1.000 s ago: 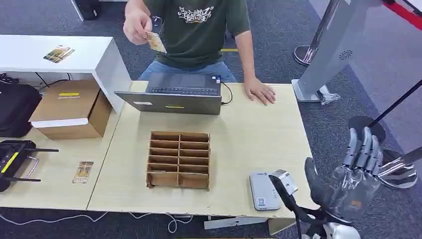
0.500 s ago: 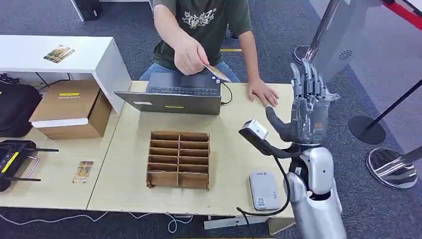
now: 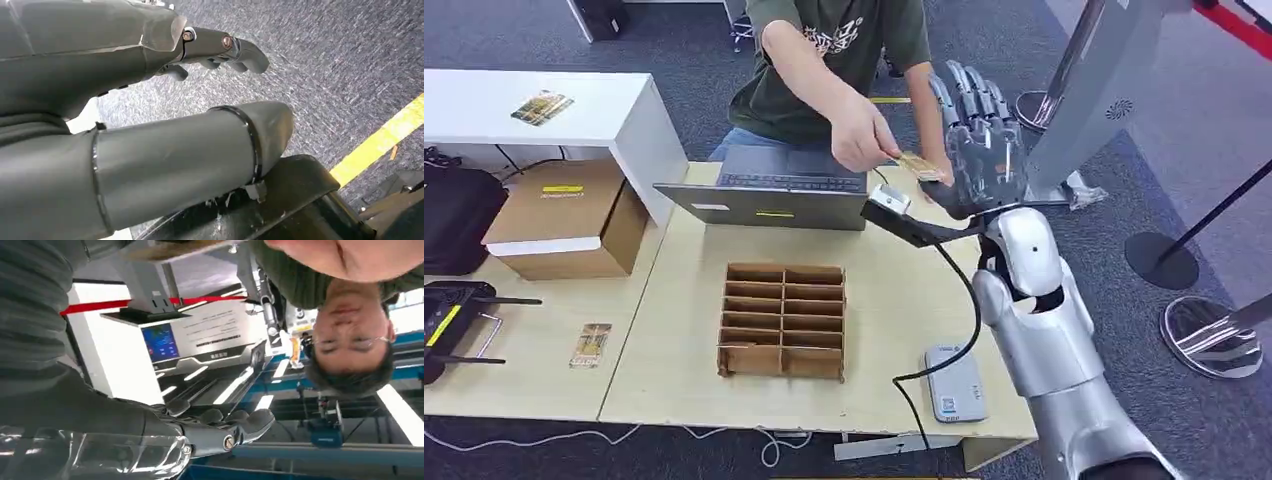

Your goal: Pass the card to the sensor for recognition and then transmit it.

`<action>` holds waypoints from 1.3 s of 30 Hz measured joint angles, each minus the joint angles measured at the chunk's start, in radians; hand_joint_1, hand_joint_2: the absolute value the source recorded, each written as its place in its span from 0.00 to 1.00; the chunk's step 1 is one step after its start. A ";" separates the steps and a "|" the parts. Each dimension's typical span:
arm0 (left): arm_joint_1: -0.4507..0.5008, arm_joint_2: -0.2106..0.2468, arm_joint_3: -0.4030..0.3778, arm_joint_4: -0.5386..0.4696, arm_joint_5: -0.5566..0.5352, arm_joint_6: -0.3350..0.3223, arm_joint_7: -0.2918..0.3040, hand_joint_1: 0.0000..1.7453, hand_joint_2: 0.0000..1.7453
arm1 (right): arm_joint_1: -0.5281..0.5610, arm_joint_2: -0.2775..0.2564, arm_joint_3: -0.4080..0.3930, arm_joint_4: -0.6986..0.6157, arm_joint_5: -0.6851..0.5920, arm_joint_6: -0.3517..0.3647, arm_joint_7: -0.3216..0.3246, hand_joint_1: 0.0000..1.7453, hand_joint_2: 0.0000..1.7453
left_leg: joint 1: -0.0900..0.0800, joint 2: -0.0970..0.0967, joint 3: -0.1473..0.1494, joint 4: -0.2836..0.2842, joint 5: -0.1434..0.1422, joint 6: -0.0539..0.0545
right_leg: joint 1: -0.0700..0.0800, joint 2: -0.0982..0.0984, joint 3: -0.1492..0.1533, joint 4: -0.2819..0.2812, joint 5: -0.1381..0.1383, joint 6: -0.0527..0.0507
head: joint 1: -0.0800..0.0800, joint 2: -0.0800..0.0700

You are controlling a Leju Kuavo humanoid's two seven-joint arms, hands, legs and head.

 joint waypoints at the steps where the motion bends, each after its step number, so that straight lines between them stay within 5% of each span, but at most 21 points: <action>1: 0.000 0.000 -0.001 0.000 0.000 0.000 0.000 0.00 0.00 | -0.021 0.000 0.008 0.023 -0.010 0.005 -0.003 0.00 1.00 | 0.000 0.000 0.000 0.000 0.000 0.000 | 0.000 0.000 0.000 0.000 0.000 0.000 | 0.001 0.000; 9: -0.003 0.004 -0.008 0.000 0.000 -0.005 0.009 0.00 0.00 | -0.138 0.000 0.072 0.173 -0.047 0.011 -0.018 0.00 1.00 | 0.000 0.000 0.000 0.000 0.000 0.000 | 0.000 0.000 0.000 0.000 0.000 0.000 | 0.000 0.000; 21: -0.003 0.011 -0.008 0.000 0.002 -0.022 0.012 0.00 0.00 | -0.158 -0.002 0.105 0.235 -0.053 0.012 -0.021 0.00 1.00 | 0.000 -0.001 0.005 0.000 0.001 0.000 | 0.000 -0.001 -0.002 0.001 0.000 0.000 | 0.000 0.000; 39: 0.000 0.014 -0.005 0.000 0.002 -0.029 0.016 0.00 0.00 | -0.043 -0.113 0.097 0.046 -0.091 0.019 -0.024 0.00 1.00 | 0.000 -0.001 0.005 0.001 0.001 0.000 | 0.000 -0.001 -0.003 0.001 0.000 0.000 | 0.000 0.000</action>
